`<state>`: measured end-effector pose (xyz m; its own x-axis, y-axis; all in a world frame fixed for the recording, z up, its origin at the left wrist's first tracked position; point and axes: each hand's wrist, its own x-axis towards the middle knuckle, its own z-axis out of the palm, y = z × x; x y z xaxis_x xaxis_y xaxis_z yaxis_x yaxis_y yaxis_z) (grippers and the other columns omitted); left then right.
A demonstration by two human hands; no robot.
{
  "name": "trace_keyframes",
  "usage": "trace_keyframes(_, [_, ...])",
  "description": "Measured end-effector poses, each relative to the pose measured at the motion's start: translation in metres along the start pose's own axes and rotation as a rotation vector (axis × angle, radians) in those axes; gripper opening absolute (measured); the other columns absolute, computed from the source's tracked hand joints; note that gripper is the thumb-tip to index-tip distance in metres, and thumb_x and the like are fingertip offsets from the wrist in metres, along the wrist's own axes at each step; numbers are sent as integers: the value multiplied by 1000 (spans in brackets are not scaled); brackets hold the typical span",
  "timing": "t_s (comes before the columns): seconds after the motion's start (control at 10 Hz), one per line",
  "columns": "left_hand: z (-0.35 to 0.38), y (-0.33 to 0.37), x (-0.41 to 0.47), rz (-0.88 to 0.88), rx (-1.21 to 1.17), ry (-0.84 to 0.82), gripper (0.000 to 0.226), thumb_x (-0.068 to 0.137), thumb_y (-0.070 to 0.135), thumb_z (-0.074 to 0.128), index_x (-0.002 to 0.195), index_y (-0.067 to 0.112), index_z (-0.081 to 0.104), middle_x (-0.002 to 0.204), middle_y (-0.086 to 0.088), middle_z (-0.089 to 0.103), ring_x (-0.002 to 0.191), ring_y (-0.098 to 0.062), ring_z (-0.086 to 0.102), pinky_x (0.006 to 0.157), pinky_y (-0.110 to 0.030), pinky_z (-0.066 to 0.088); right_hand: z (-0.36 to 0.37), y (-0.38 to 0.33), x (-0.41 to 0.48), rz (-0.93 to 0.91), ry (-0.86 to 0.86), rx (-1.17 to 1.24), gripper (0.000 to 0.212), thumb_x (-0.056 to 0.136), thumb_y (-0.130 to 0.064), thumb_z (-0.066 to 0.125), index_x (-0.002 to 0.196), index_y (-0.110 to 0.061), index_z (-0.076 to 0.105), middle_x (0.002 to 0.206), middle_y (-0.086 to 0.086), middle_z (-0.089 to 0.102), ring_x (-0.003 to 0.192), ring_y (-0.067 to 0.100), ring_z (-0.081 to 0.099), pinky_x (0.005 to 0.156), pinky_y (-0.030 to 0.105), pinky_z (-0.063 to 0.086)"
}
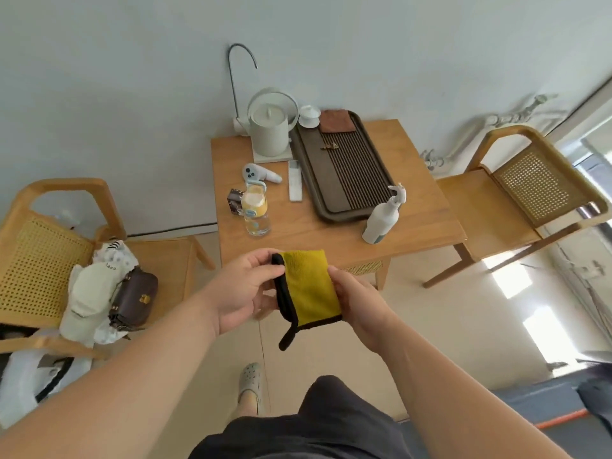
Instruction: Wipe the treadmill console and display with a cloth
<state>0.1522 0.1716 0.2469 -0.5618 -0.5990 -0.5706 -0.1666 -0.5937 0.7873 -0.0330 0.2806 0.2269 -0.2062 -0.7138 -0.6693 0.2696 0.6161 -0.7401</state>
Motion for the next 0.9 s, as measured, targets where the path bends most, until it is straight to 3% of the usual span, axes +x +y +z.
trace_keyframes(0.1, [-31,-22,77,-35,-61,-34,28,105,9,47,130,5,58,114,-20,65,105,-35,65,84,-59,58,2,16,68,-98,131,-23,15,99,-35,66,104,-22,70,103,1,69,97,19,68,86,37,59])
trace_keyframes(0.3, [-49,-36,168,-114,-177,17,30,106,9,44,133,2,55,116,-21,65,107,-36,65,80,-62,59,2,17,155,-66,243,-33,12,101,-23,63,112,-18,68,105,9,68,89,22,71,71,35,64])
trace_keyframes(0.5, [-40,-38,222,-160,-243,156,30,105,5,44,131,8,58,116,-19,69,105,-34,67,80,-56,59,-14,-4,211,-10,281,-103,10,103,-27,60,110,-22,66,103,6,68,92,22,70,77,38,64])
trace_keyframes(0.6, [-38,-40,250,-176,-206,249,38,103,6,47,139,16,54,124,-14,68,114,-32,64,88,-54,57,-26,-3,240,20,215,-155,18,103,-30,61,120,-25,64,110,3,68,100,21,68,86,40,61])
trace_keyframes(0.7, [-38,-43,270,-256,19,338,52,102,11,49,152,25,40,145,-5,53,134,-31,50,107,-55,42,-39,-4,261,86,116,-271,50,101,-37,63,148,-26,51,136,-3,63,121,23,61,108,44,50])
trace_keyframes(0.8, [-34,-49,277,-320,186,411,50,102,17,51,150,27,42,150,-5,46,134,-28,46,101,-45,40,-53,-6,269,169,37,-404,63,102,-39,62,157,-19,38,150,4,51,122,23,51,102,38,43])
trace_keyframes(0.9, [-28,-46,275,-286,239,474,35,101,21,53,136,28,53,139,-4,53,122,-23,49,101,-41,40,-64,-9,274,182,-22,-444,63,101,-41,63,156,-24,39,150,3,52,122,22,51,107,42,45])
